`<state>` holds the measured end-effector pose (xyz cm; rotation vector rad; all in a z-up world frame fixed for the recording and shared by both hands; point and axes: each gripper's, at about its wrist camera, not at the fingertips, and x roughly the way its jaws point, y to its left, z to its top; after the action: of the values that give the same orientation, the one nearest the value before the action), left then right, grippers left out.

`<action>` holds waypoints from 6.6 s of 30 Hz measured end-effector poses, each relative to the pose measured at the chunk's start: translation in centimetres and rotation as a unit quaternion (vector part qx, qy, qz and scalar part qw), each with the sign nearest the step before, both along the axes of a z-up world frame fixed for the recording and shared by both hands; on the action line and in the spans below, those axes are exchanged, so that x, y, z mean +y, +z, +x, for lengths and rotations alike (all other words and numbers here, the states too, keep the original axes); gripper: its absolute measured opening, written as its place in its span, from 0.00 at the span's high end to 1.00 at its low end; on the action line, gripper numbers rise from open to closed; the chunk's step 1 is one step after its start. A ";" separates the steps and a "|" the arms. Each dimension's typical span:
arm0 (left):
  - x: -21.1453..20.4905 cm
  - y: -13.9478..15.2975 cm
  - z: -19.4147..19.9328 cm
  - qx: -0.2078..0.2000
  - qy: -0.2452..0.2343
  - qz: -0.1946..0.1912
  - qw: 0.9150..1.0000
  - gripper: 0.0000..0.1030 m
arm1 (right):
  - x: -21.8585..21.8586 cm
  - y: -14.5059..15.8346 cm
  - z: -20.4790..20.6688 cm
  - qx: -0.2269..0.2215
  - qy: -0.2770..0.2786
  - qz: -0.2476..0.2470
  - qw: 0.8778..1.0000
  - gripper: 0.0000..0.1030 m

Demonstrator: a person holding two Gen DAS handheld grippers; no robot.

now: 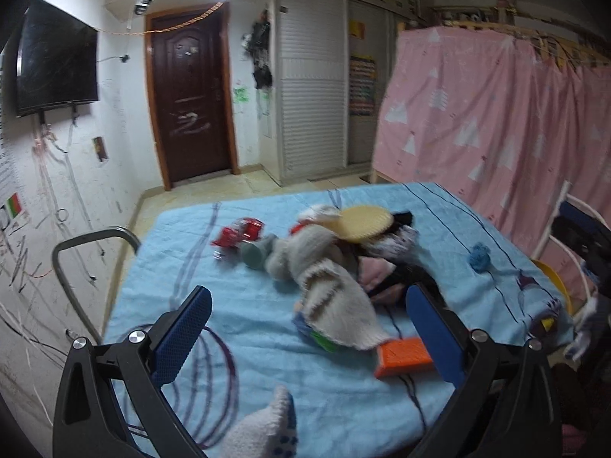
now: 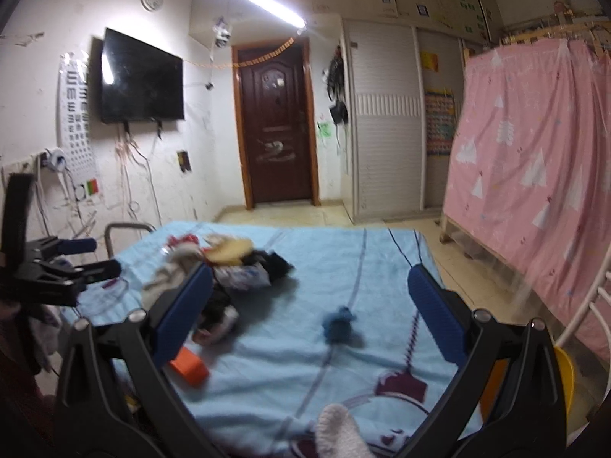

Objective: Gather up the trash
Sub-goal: 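Grasp the orange box with the left tool while the right tool grasps the blue yarn ball, then carry both items to the yellow bucket and open both tools to drop them, then grasp the knitted hat with the left tool while the right tool grasps the black glove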

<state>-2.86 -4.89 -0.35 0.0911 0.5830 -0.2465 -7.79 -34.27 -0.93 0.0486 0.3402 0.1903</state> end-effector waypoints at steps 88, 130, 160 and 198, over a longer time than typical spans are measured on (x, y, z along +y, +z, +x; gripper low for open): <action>-11.1 -0.5 -0.6 0.067 -0.184 -0.046 0.980 0.86 | -5.1 -4.2 7.1 0.141 -0.024 -0.048 0.989 0.77; -40.6 -1.2 4.4 0.146 -0.361 -0.088 0.917 0.47 | -28.6 -6.3 -0.3 0.136 -0.280 0.107 0.944 0.41; -12.1 6.9 6.0 0.015 -0.131 -0.060 0.989 0.32 | -3.8 -2.0 8.3 0.143 -0.027 0.011 0.989 0.32; 0.9 -4.5 12.7 0.140 -0.022 -0.048 0.989 0.40 | 12.9 -5.6 11.7 0.231 0.163 -0.140 0.949 0.40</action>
<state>9.83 -3.96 -4.81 -0.0238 0.8482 -0.3332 3.90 -21.36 -6.54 -0.2496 0.8416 0.4591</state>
